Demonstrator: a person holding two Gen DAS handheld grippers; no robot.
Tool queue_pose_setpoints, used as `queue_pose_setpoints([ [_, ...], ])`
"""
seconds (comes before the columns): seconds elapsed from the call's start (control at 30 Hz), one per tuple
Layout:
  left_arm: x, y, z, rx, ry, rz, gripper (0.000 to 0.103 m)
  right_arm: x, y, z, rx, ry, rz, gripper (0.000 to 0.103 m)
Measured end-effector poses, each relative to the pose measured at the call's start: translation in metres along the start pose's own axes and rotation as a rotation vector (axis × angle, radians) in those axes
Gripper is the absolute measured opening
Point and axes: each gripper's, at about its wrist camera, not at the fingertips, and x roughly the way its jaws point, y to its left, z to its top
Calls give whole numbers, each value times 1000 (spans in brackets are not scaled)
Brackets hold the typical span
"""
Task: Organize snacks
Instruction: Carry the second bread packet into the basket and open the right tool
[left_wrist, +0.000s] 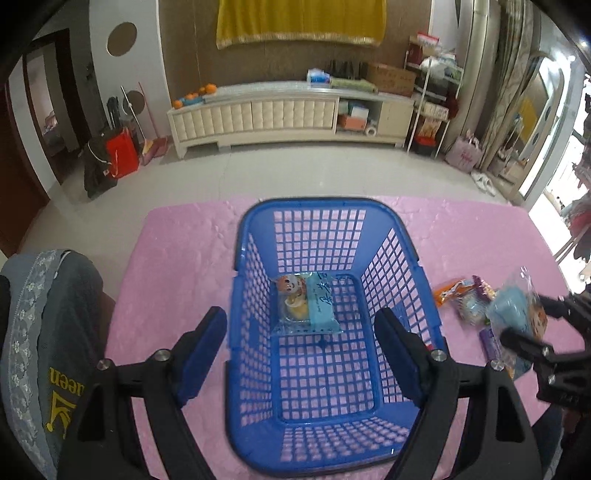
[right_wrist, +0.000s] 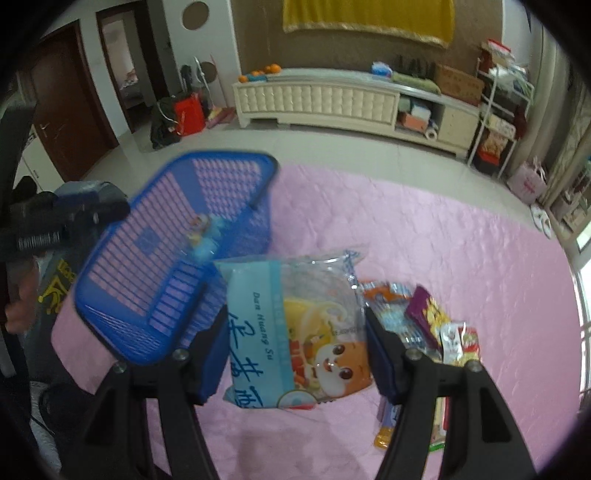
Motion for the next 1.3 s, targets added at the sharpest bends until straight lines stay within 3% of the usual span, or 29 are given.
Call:
queue_pose_setpoints([
  [0.17, -20, 23, -6, -27, -27, -4, 80, -12, 29, 24, -56, -36, 2, 70],
  [0.43, -31, 43, -10, 15, -69, 73, 80, 0, 66, 56, -130, -25, -1, 71],
  [0.57, -21, 55, -4, -4, -60, 71, 80, 19, 76, 69, -134, 13, -13, 71],
  [0.7, -3, 67, 2, -30, -35, 73, 80, 36, 82, 78, -175, 29, -96, 71],
  [0.97, 29, 79, 12, -99, 29, 20, 80, 90, 86, 93, -139, 162, -143, 71],
  [1.03, 36, 78, 14, -92, 43, 36, 80, 106, 85, 93, -127, 198, -158, 71],
  [1.3, 51, 68, 15, -65, 75, 34, 80, 119, 97, 103, -173, 201, -222, 71],
])
